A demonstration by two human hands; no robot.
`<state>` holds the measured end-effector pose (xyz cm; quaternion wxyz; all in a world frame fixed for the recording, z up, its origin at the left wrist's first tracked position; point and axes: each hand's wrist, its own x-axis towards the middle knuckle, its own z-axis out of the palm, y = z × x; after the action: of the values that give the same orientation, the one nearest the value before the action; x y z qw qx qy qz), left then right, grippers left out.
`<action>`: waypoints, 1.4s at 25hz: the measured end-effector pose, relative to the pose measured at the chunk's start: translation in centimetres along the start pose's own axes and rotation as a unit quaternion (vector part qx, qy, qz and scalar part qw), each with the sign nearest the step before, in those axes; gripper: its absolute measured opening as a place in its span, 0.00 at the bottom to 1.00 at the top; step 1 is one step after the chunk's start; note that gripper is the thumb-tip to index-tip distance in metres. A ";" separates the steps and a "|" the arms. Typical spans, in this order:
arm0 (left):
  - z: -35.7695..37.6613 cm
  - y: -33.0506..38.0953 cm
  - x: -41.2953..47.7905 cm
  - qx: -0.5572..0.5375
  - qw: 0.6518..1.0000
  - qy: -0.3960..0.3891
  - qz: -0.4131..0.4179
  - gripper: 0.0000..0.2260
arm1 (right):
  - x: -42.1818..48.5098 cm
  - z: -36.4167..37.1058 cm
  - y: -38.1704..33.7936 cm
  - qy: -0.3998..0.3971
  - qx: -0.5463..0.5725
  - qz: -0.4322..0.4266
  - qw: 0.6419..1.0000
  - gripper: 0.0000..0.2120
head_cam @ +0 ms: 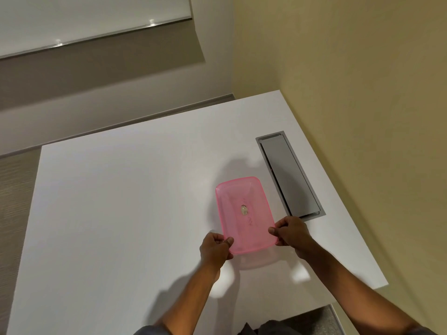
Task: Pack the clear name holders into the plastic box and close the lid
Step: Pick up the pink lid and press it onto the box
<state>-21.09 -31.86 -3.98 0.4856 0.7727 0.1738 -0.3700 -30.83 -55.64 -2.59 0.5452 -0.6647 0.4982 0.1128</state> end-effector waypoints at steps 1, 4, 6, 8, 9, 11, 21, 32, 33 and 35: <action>0.0 0.0 0.0 -0.002 1.000 0.000 0.002 0.11 | 0.0 0.0 0.0 0.001 0.001 0.000 1.000 0.11; 0.1 -0.1 -0.1 -0.004 1.000 0.008 0.011 0.11 | -0.1 0.0 0.1 0.011 -0.001 -0.004 1.000 0.11; 0.1 -0.2 -0.2 -0.005 1.000 0.013 0.019 0.11 | -0.2 0.1 0.1 0.016 -0.003 -0.006 1.000 0.11; 0.0 -0.3 -0.1 -0.008 1.000 0.012 0.024 0.11 | -0.2 0.2 0.0 0.016 -0.004 -0.009 1.000 0.11; 0.0 -0.4 -0.1 -0.008 1.000 0.008 0.029 0.11 | -0.2 0.1 0.0 0.019 -0.005 -0.011 1.000 0.11; 0.1 -0.5 -0.1 -0.008 0.999 0.005 0.041 0.11 | -0.2 -0.1 -0.1 0.024 -0.007 -0.015 1.000 0.12; 4.7 3.6 0.4 0.018 0.998 0.003 0.067 0.08 | 1.3 -4.6 -1.7 0.040 0.053 -0.010 0.998 0.16; 7.1 5.6 0.6 0.033 0.997 0.025 0.057 0.08 | 2.4 -6.1 -3.6 0.075 0.024 0.006 0.997 0.15; 7.1 5.7 0.6 0.037 0.997 0.034 0.057 0.08 | 2.5 -5.9 -3.6 0.080 0.011 0.003 0.997 0.14; 7.0 6.0 0.5 0.034 0.998 0.036 0.048 0.08 | 2.5 -5.9 -3.7 0.086 0.007 0.000 0.996 0.12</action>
<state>-19.86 -40.89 -2.43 0.4701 0.8089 0.1414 -0.3235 -29.06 -62.27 0.21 0.5047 -0.6681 0.5443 0.0522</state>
